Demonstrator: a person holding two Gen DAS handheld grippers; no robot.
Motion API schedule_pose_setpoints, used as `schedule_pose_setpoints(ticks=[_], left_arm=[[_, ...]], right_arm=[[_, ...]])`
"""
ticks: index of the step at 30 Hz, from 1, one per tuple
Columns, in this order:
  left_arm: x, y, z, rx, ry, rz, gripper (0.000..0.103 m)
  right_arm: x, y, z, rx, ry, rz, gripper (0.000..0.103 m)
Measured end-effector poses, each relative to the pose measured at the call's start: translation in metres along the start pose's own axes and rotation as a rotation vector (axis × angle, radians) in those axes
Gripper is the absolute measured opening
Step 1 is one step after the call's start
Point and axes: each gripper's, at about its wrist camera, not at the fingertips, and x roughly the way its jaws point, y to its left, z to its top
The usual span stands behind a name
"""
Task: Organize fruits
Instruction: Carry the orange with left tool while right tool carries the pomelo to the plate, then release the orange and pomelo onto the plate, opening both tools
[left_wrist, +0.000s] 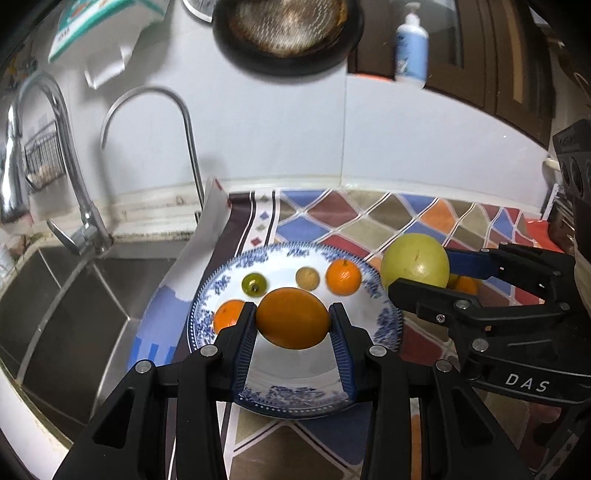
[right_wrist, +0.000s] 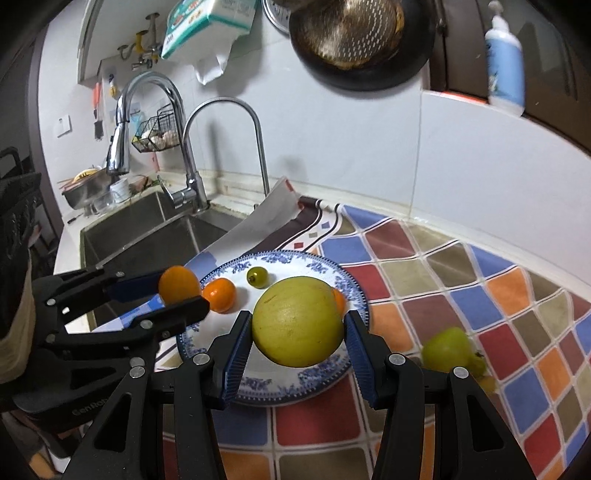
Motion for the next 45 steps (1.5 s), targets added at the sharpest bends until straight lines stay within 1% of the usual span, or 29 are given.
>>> schedule_pose_setpoints(ticks=[10, 15, 19, 23, 26, 29, 31, 33, 35, 36, 40, 45], left_arm=[[0.046, 0.012, 0.001, 0.021, 0.046, -0.008, 0.039], [0.062, 0.012, 0.003, 0.040, 0.065, -0.019, 0.039], [0.070, 0.010, 0.003, 0.063, 0.079, -0.023, 0.039], [0.074, 0.010, 0.003, 0.063, 0.090, -0.022, 0.039], [0.069, 0.012, 0.007, 0.057, 0.073, -0.002, 0.045], [0.061, 0.014, 0.010, 0.054, 0.053, 0.022, 0.046], [0.054, 0.014, 0.011, 0.055, 0.039, 0.039, 0.050], [0.046, 0.013, 0.012, 0.051, 0.023, 0.053, 0.052], [0.037, 0.011, 0.013, 0.043, 0.010, 0.062, 0.055], [0.032, 0.010, 0.013, 0.040, 0.004, 0.065, 0.058], [0.012, 0.001, 0.015, 0.037, -0.029, 0.068, 0.060], [-0.012, -0.018, 0.015, 0.058, -0.075, 0.055, 0.064]], right_arm=[[0.054, -0.010, -0.005, 0.012, 0.097, 0.022, 0.051], [0.069, -0.014, -0.008, 0.015, 0.126, 0.024, 0.051], [0.077, -0.018, -0.010, 0.025, 0.143, 0.028, 0.051], [0.083, -0.022, -0.010, 0.034, 0.158, 0.033, 0.051], [0.084, -0.024, -0.010, 0.054, 0.159, 0.044, 0.051], [0.078, -0.023, -0.007, 0.057, 0.131, 0.045, 0.053], [0.073, -0.022, -0.005, 0.053, 0.115, 0.032, 0.053], [0.067, -0.021, -0.003, 0.058, 0.106, 0.030, 0.053], [0.057, -0.021, -0.001, 0.063, 0.082, 0.023, 0.053], [0.052, -0.020, 0.000, 0.062, 0.072, 0.016, 0.053], [0.025, -0.022, 0.002, 0.064, 0.022, -0.020, 0.053], [-0.009, -0.025, 0.001, 0.061, -0.033, -0.061, 0.054]])
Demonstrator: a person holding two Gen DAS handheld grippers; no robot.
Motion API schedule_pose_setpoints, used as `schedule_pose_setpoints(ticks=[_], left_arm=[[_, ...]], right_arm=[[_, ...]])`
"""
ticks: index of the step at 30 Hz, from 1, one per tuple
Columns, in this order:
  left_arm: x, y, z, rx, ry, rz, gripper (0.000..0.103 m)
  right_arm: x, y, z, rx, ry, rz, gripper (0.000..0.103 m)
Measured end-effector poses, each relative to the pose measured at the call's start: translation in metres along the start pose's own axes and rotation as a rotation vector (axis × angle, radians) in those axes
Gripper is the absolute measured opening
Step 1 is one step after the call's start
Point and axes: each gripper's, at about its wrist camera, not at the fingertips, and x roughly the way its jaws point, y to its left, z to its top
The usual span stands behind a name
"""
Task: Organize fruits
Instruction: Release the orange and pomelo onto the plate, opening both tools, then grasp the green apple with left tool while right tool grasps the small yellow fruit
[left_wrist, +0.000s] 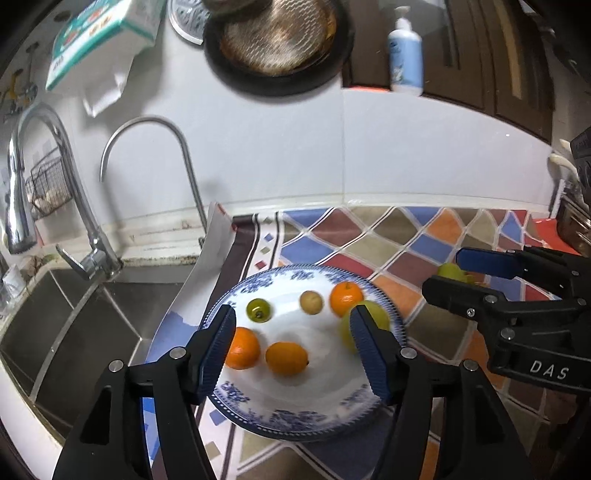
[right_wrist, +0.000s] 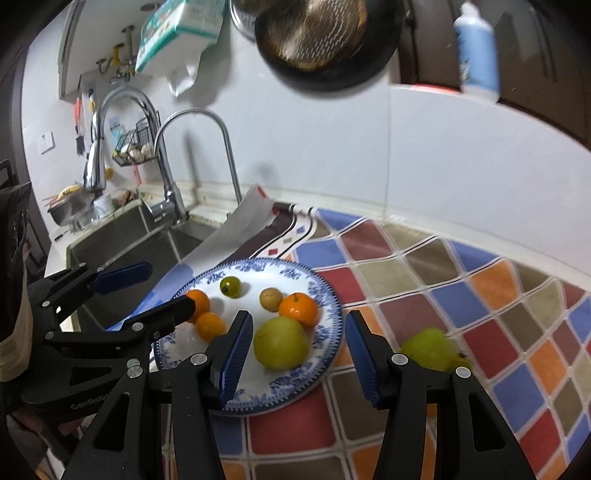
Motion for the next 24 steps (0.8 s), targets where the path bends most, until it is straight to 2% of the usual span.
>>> schedule_pose_setpoints(ticks=[12, 24], left_arm=[[-0.040, -0.048, 0.012, 0.072, -0.101, -0.070, 0.073], [-0.028, -0.095, 0.018, 0.162, -0.108, -0.149, 0.075]], right_arm=[[-0.069, -0.022, -0.011, 0.029, -0.088, -0.105, 0.059], [-0.093, -0.064, -0.028, 0.065, -0.085, -0.231, 0.059]])
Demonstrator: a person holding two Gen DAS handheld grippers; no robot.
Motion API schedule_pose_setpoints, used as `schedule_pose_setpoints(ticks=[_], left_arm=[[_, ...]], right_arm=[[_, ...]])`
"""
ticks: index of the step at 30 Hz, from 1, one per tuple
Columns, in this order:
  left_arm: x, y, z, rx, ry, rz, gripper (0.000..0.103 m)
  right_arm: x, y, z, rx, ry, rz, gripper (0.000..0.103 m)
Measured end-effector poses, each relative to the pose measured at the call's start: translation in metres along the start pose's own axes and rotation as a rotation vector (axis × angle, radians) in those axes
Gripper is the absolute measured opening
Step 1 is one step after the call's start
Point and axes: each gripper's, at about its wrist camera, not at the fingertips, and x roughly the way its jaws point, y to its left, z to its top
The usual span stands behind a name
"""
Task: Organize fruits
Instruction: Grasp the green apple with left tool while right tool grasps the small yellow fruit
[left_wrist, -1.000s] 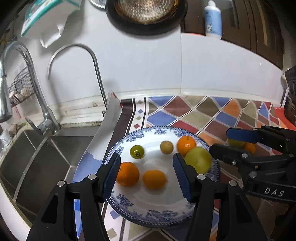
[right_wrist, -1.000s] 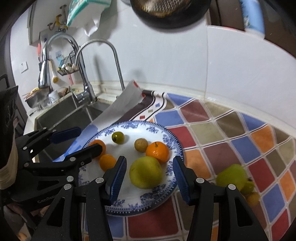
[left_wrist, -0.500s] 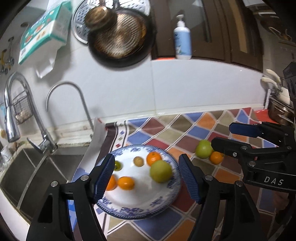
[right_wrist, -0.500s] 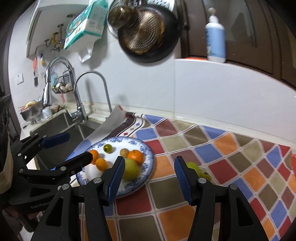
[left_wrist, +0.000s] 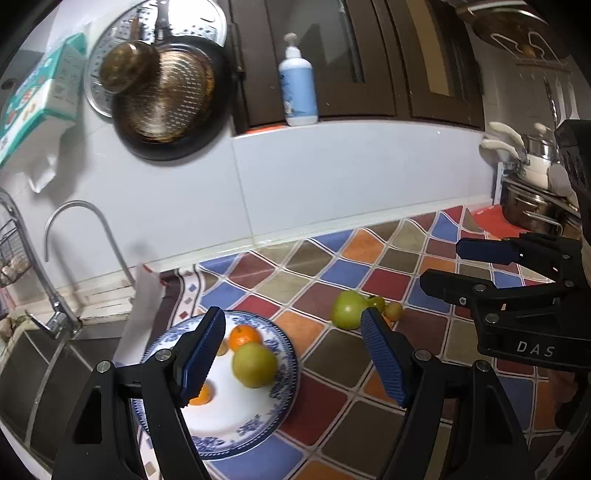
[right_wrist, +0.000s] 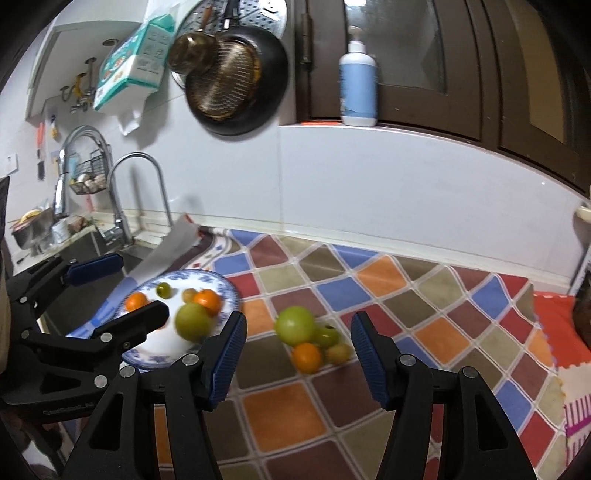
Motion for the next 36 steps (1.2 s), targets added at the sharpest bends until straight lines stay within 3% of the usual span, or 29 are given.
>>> schedule_pose_setpoints(ticks=[15, 23, 36], left_arm=[[0.066, -0.024, -0.005, 0.073, 0.083, -0.076, 0.075], [0.099, -0.028, -0.003, 0.088, 0.128, -0.122, 0.075], [0.140, -0.035, 0.000, 0.094, 0.205, -0.234, 0.056]], right_arm=[[0.038, -0.036, -0.023, 0.027, 0.095, -0.054, 0.059], [0.072, -0.049, -0.033, 0.062, 0.161, -0.022, 0.055], [0.104, -0.058, -0.040, 0.120, 0.213, 0.027, 0.043]])
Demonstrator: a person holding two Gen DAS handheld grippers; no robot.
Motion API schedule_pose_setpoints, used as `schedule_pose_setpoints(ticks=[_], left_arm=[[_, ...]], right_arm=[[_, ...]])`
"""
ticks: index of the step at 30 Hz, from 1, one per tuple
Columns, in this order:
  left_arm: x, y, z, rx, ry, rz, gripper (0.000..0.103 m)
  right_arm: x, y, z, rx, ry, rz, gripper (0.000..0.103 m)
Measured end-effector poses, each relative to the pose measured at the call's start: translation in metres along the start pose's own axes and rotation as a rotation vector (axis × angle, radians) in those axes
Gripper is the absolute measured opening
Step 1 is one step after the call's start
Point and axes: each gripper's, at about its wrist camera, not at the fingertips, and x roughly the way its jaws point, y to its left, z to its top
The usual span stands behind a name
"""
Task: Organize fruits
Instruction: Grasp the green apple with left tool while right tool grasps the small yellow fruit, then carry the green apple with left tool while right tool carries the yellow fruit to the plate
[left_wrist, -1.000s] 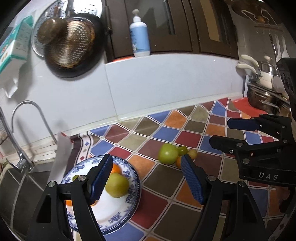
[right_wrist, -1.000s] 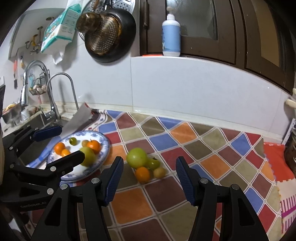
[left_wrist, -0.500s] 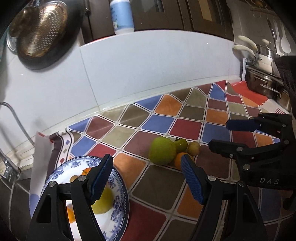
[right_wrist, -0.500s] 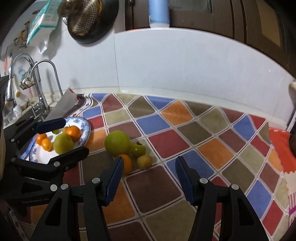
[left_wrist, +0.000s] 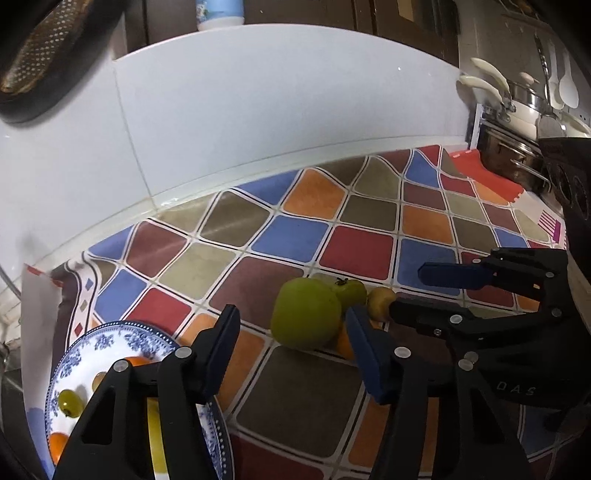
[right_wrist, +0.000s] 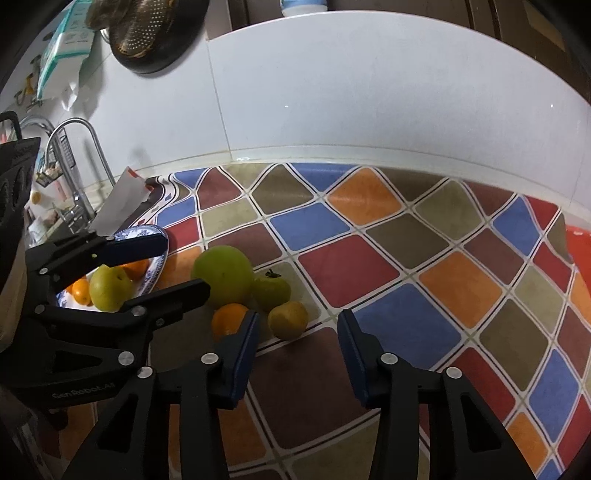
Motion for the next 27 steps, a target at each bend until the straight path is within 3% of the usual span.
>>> schedule_pose_setpoints(ticks=[9, 16, 27], left_arm=[[0.019, 0.004, 0.006, -0.010, 0.051, -0.064, 0.047], [0.026, 0.004, 0.009, -0.022, 0.075, -0.087, 0.047], [0.024, 0.003, 0.007, -0.004, 0.094, -0.024, 0.044]], right_arm=[[0.022, -0.008, 0.001, 0.060, 0.060, 0.070, 0.037], [0.033, -0.010, 0.002, 0.085, 0.093, 0.103, 0.029], [0.017, -0.015, 0.001, 0.095, 0.064, 0.027, 0.028]])
